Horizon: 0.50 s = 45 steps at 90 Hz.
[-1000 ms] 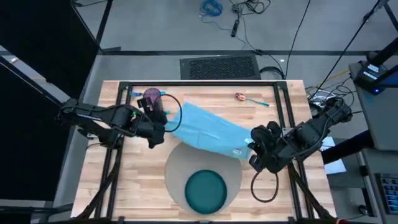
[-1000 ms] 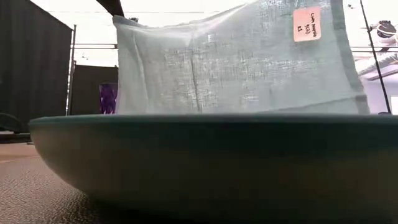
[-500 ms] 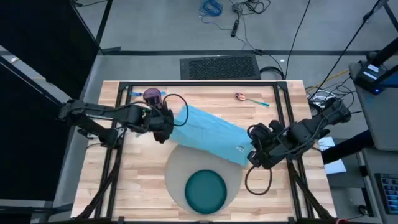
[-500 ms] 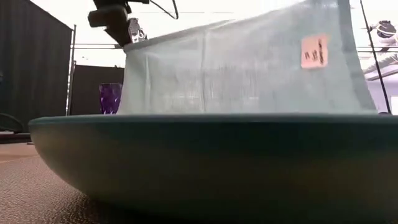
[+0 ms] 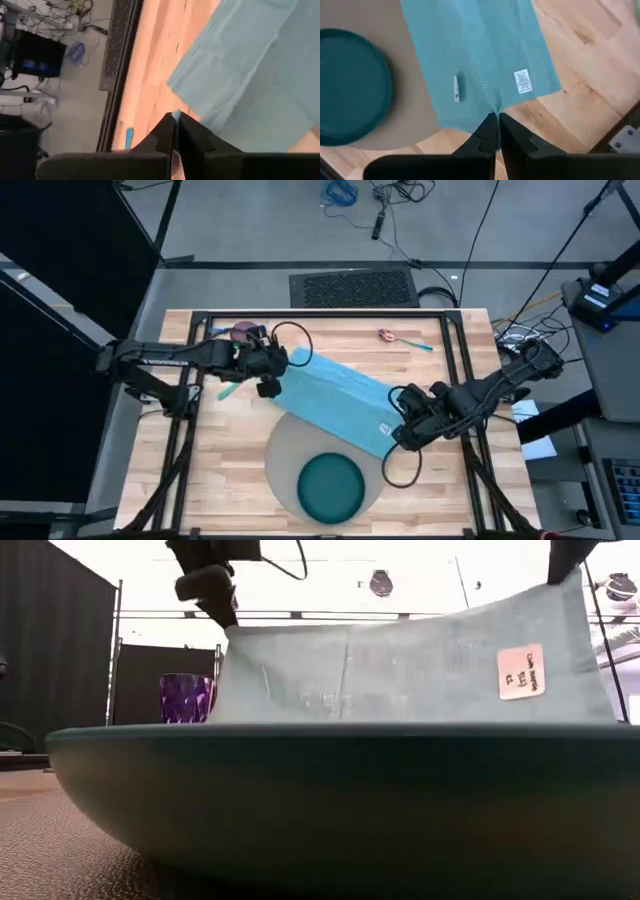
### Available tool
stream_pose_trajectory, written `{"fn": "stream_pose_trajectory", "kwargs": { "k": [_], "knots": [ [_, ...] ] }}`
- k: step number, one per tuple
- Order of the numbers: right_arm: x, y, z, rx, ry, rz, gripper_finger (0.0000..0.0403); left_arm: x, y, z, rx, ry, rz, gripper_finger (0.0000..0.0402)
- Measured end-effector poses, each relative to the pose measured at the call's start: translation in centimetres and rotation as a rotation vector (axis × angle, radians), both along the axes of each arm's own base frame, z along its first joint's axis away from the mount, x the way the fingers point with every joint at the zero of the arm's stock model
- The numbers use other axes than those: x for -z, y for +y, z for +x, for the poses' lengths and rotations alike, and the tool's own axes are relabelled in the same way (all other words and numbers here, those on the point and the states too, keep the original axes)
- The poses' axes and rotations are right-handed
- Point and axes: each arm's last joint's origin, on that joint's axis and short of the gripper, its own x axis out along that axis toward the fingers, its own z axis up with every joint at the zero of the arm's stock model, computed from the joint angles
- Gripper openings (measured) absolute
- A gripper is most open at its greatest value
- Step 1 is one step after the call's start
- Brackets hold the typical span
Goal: Set table place
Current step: Fold the blue napkin
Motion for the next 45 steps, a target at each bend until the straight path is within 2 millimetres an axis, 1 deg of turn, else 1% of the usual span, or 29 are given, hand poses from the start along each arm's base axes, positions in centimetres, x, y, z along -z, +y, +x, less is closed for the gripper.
{"fn": "stream_pose_trajectory", "kwargs": {
  "k": [23, 36, 45],
  "knots": [
    [2.1, -1.1, 0.0, 0.009, 0.104, 0.002, 0.0000, 2.3, 0.8, 2.0, 0.022, 0.090, 0.012, 0.0000],
    [3.2, -1.9, 0.1, 0.012, 0.157, -0.003, 0.0000, 3.2, 1.7, 2.9, 0.024, 0.100, 0.015, 0.0000],
    [4.1, -2.5, 0.1, 0.008, 0.188, -0.013, 0.0000, 4.2, 2.3, 3.8, 0.034, 0.109, 0.000, 0.0000]
  ]
}}
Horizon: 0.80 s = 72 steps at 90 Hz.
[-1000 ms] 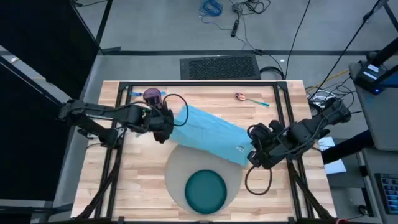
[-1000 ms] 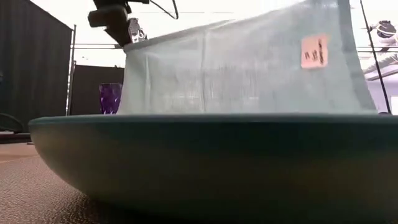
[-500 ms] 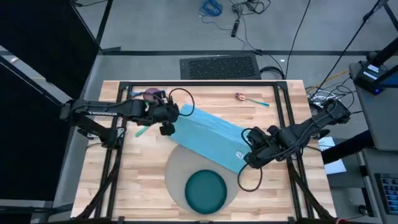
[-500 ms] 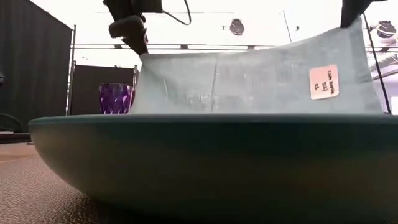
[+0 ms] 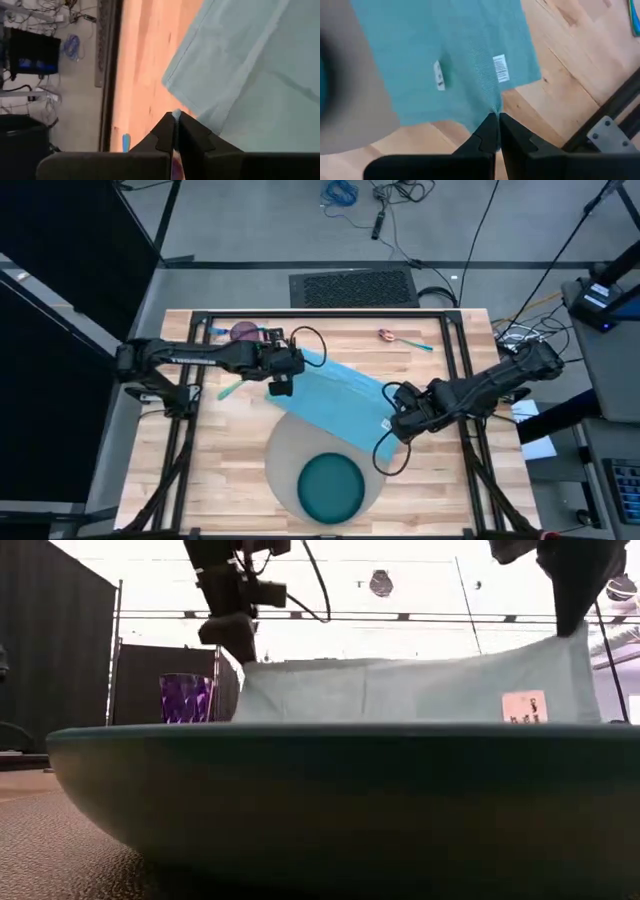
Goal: Set table place
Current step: Fold the blue napkin
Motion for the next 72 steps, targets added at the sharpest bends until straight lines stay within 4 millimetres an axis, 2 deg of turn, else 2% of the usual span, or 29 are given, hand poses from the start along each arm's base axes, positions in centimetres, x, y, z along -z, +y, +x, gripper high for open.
{"fn": "stream_pose_trajectory", "kwargs": {
  "k": [18, 32, 52, 72],
  "knots": [
    [2.4, -1.6, 0.1, -0.027, -0.002, 0.029, 0.0000, 2.0, 1.3, 1.5, 0.010, 0.025, -0.007, 0.0000],
    [4.1, -3.7, -0.9, -0.020, -0.012, 0.032, 0.0000, 3.1, 2.0, 2.0, 0.011, 0.055, -0.012, 0.0000],
    [6.2, -6.6, -2.5, 0.000, -0.044, 0.066, 0.0000, 3.2, 2.9, 2.3, 0.003, 0.033, -0.003, 0.0000],
    [7.1, -8.2, -2.7, -0.022, -0.063, 0.102, 0.0000, 3.3, 3.7, 2.3, 0.006, 0.001, -0.047, 0.0000]
  ]
}}
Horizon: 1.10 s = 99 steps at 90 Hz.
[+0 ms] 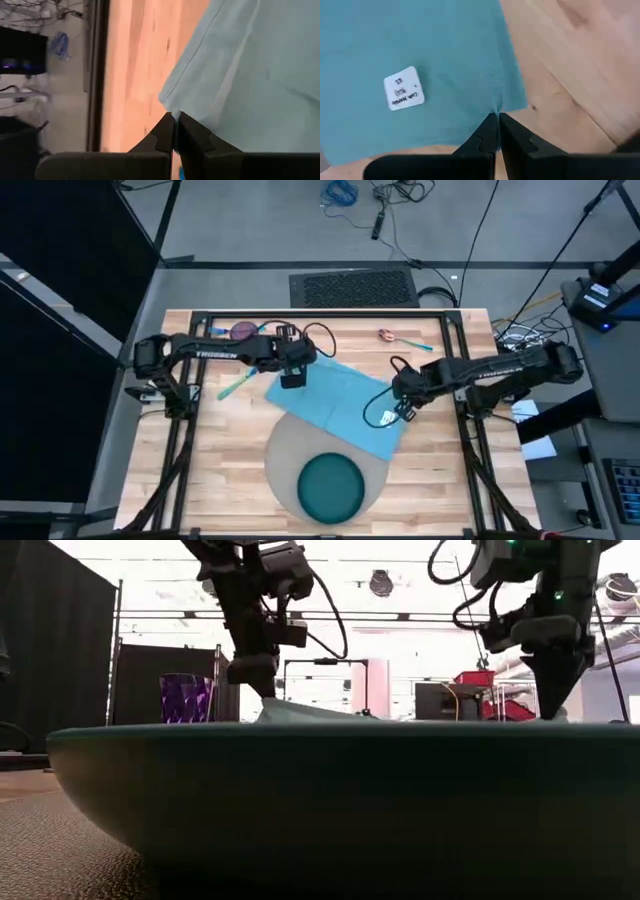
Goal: Set table place
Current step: Fold the blue napkin
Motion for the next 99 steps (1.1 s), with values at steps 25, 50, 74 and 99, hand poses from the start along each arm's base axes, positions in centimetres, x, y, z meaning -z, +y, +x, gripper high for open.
{"fn": "stream_pose_trajectory", "kwargs": {
  "k": [25, 50, 74, 99],
  "knots": [
    [0.1, -1.1, 0.0, -0.024, 0.004, 0.013, 0.0000, 0.3, 1.6, 0.5, -0.018, -0.073, -0.027, 0.0000],
    [0.1, -1.2, 0.0, -0.016, -0.001, 0.053, 0.0000, 2.9, 2.2, 1.1, -0.031, 0.006, -0.053, 0.0000],
    [0.1, -1.1, 0.0, -0.001, 0.004, 0.078, 0.0000, 3.3, 2.3, 1.2, -0.030, 0.017, -0.049, 0.0000],
    [0.1, -1.1, -0.1, -0.008, 0.005, 0.084, 0.0000, 3.3, 2.3, 1.2, -0.029, 0.024, -0.053, 0.0000]
  ]
}}
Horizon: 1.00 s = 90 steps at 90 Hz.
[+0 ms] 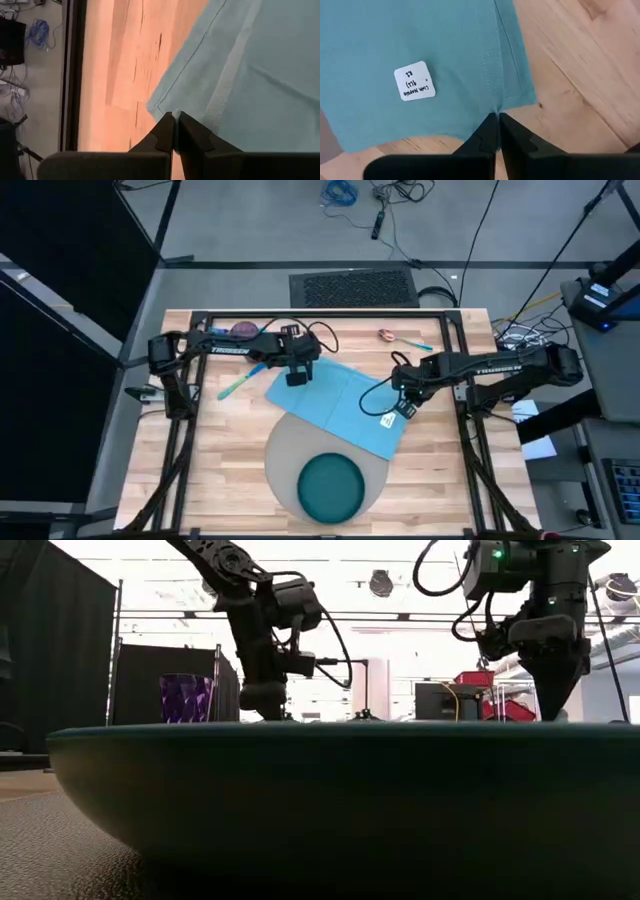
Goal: Set table place
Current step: Fold the blue napkin
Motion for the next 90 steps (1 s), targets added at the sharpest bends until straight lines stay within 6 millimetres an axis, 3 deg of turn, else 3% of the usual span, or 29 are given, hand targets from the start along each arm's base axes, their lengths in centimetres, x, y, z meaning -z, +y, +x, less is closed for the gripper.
{"fn": "stream_pose_trajectory", "kwargs": {
  "k": [13, 31, 51, 71, 90],
  "knots": [
    [0.0, 0.0, -0.2, 0.007, 0.021, 0.001, 0.0012, 0.0, -0.1, 0.0, 0.026, 0.000, -0.018, 0.0017],
    [0.0, 0.0, -0.5, 0.010, 0.050, -0.001, 0.0071, -0.1, 0.0, 0.4, 0.013, -0.048, -0.028, 0.0087],
    [0.0, -0.3, -0.8, 0.035, 0.087, -0.120, 0.0147, -1.0, 0.8, 1.2, -0.071, -0.147, 0.156, 0.0155],
    [0.0, 0.0, -1.0, 0.090, 0.099, -0.139, 0.0181, -1.0, 1.0, 1.0, -0.111, -0.117, 0.223, 0.0161],
    [0.0, 1.0, -0.2, 0.005, 0.018, -0.144, 0.0183, -0.6, -1.1, 1.5, -0.018, -0.152, 0.031, 0.0161]
  ]
}}
